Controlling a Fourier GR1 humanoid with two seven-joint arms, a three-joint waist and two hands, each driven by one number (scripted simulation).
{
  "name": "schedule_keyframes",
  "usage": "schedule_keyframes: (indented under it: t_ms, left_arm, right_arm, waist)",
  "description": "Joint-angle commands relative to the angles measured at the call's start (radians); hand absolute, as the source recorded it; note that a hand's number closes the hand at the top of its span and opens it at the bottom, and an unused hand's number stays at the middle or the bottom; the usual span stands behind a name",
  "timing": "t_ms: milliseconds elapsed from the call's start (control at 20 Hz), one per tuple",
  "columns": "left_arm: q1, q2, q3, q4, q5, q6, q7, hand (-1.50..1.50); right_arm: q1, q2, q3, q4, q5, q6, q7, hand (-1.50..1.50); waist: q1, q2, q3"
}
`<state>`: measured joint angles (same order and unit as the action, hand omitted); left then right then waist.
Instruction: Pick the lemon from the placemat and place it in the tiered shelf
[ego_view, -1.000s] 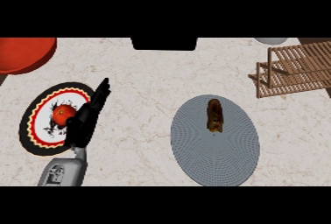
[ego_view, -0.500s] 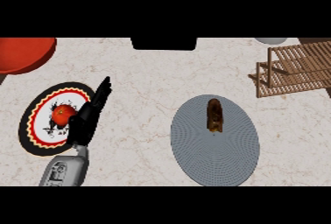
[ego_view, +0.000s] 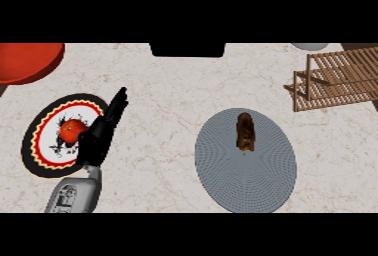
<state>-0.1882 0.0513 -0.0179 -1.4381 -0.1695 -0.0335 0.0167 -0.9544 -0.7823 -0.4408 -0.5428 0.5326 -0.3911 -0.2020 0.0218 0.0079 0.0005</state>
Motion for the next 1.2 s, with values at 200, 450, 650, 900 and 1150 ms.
schedule_keyframes:
  t_ms: [200,450,650,900,1150]
  left_arm:
    - [-0.022,0.018,0.018,-0.016,0.01,-0.01,0.027,0.0]
    - [-0.011,0.002,0.002,-0.011,0.0,-0.003,0.036,0.0]
    - [0.014,0.031,0.03,0.035,0.011,-0.021,-0.04,0.0]
    - [0.015,-0.006,0.013,0.067,-0.003,0.004,-0.067,0.0]
    - [-0.021,-0.013,-0.008,0.021,-0.018,0.012,0.016,0.0]
  right_arm:
    - [-0.068,-0.042,-0.076,0.095,-0.091,0.044,-0.015,-1.5]
    - [-0.089,-0.048,-0.089,0.102,-0.148,0.134,-0.026,-1.5]
    - [-0.11,-0.02,-0.071,0.055,-0.176,0.199,0.016,-1.5]
    - [-0.138,-0.103,-0.154,0.06,-0.268,0.239,0.05,-1.5]
    - [-0.175,-0.196,-0.266,0.084,-0.352,0.176,0.122,-1.5]
  waist:
    - [0.001,-0.002,0.001]
    - [-0.004,-0.003,0.0]
    - [-0.01,-0.006,-0.001]
    - [-0.016,-0.005,-0.001]
    - [-0.012,-0.004,0.0]
